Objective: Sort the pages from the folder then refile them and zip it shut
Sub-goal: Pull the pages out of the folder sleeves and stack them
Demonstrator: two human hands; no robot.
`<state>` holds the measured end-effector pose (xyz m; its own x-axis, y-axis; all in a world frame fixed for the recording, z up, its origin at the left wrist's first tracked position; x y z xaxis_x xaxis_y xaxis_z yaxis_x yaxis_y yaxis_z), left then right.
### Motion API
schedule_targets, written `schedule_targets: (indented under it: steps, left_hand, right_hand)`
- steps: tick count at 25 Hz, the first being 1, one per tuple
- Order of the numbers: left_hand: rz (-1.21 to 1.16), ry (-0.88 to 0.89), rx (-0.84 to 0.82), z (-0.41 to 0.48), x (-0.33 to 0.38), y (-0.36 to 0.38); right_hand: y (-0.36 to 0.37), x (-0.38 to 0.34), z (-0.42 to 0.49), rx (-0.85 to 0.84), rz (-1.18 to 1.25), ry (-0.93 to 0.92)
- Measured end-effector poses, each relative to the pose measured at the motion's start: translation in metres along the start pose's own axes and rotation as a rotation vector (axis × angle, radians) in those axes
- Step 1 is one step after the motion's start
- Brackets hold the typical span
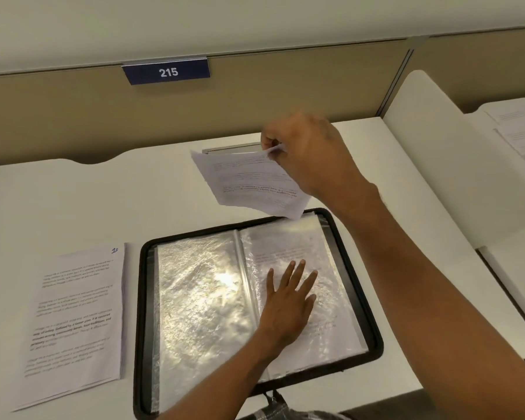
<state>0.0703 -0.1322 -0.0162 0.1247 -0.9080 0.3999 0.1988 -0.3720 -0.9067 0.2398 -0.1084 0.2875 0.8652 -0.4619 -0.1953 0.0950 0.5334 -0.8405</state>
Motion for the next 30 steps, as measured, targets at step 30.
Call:
schedule_targets:
  steps: [30]
  left_hand:
    - [-1.128, -0.871, 0.683, -0.199, -0.288, -0.258]
  right_hand:
    - [0.176, -0.195, -0.076, -0.59, 1.117, 0.727]
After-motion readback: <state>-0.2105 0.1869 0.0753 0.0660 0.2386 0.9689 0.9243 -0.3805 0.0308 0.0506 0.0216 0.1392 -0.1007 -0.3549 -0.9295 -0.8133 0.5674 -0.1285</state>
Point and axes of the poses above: each hand's wrist, its own z-axis towards the middle knuckle, its own y-axis out of the palm, x = y × z, the point moved 1 cm from there along z, towards the middle knuckle, and after that the axes turned 7 degrees about x, right-handed, at the moved point
